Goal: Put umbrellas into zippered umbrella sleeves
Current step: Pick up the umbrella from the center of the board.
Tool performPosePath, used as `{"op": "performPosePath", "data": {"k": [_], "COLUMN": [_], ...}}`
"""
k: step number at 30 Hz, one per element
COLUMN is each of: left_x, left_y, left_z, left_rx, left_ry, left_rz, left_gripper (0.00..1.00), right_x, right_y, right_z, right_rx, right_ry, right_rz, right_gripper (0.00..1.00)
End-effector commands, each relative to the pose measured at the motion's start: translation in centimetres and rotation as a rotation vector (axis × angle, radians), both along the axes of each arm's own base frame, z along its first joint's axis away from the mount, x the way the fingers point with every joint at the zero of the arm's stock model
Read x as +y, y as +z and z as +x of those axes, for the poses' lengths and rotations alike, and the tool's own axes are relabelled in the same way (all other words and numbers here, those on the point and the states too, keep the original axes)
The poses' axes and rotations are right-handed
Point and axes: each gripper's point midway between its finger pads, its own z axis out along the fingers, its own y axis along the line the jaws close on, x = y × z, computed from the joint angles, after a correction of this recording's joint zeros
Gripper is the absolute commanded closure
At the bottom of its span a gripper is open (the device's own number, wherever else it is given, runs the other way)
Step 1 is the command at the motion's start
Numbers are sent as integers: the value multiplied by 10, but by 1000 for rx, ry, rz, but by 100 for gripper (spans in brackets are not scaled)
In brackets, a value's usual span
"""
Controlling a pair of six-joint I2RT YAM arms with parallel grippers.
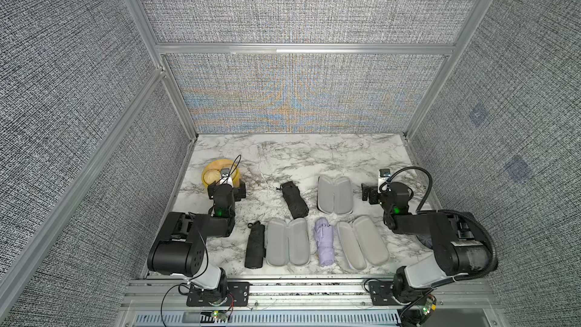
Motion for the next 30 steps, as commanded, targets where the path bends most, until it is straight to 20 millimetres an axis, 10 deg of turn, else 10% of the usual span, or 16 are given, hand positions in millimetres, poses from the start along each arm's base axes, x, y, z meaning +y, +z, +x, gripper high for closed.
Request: {"op": "performPosePath", "data": {"k": [1,30], "left_x": [1,1], "left_y": [7,13], "left_z": [3,-2], "left_rx": [-29,-58], "left_ry": [4,3], "left_rz": [5,8], "left_gripper": [0,0], "right_x": [1,3], "right_y": [8,15], "right_z": [3,3], "right_rx": [-34,-48], "right_ry": [2,13], "right_rz": [1,5], "right_gripper": [1,1]}}
